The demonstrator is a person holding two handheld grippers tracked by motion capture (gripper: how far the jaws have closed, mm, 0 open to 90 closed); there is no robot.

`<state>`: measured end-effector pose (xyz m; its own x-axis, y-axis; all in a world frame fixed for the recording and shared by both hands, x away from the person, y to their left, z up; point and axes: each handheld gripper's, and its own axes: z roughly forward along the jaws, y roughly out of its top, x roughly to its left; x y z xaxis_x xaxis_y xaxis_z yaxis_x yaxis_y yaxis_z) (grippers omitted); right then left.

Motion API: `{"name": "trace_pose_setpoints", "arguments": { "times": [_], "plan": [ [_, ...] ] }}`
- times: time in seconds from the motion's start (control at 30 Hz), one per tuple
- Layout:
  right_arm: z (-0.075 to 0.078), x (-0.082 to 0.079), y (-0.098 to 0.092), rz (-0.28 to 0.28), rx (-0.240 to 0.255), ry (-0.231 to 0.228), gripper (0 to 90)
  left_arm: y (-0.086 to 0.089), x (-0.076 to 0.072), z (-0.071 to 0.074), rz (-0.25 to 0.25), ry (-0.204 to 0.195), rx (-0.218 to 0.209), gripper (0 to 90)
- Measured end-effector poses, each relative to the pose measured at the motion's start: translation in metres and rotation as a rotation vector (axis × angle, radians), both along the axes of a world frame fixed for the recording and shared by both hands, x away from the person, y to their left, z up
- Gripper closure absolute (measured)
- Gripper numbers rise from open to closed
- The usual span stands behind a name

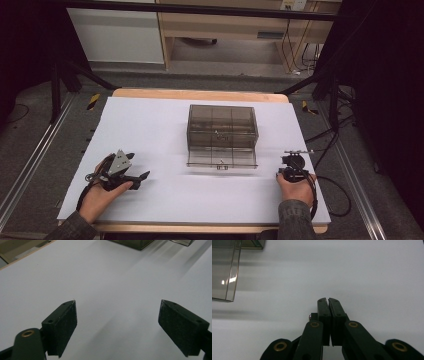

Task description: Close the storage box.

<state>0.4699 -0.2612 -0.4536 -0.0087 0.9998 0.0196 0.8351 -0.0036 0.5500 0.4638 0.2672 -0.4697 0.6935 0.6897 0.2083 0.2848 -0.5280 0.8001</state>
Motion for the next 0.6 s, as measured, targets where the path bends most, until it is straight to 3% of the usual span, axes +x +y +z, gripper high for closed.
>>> {"name": "trace_pose_setpoints", "arguments": {
  "times": [0.17,0.4,0.6],
  "plan": [
    [0.004,-0.001,0.0,0.002,0.002,-0.027,88.8,0.0,0.0,0.0,0.004,0.001,-0.008,15.1],
    [0.024,-0.004,0.004,0.039,0.036,-0.126,88.8,0.0,0.0,-0.001,0.0,0.002,0.007,15.1],
    [0.043,-0.005,0.015,0.109,0.049,-0.229,88.8,0.0,0.0,-0.002,0.002,0.003,0.005,15.1]
  ]
}}
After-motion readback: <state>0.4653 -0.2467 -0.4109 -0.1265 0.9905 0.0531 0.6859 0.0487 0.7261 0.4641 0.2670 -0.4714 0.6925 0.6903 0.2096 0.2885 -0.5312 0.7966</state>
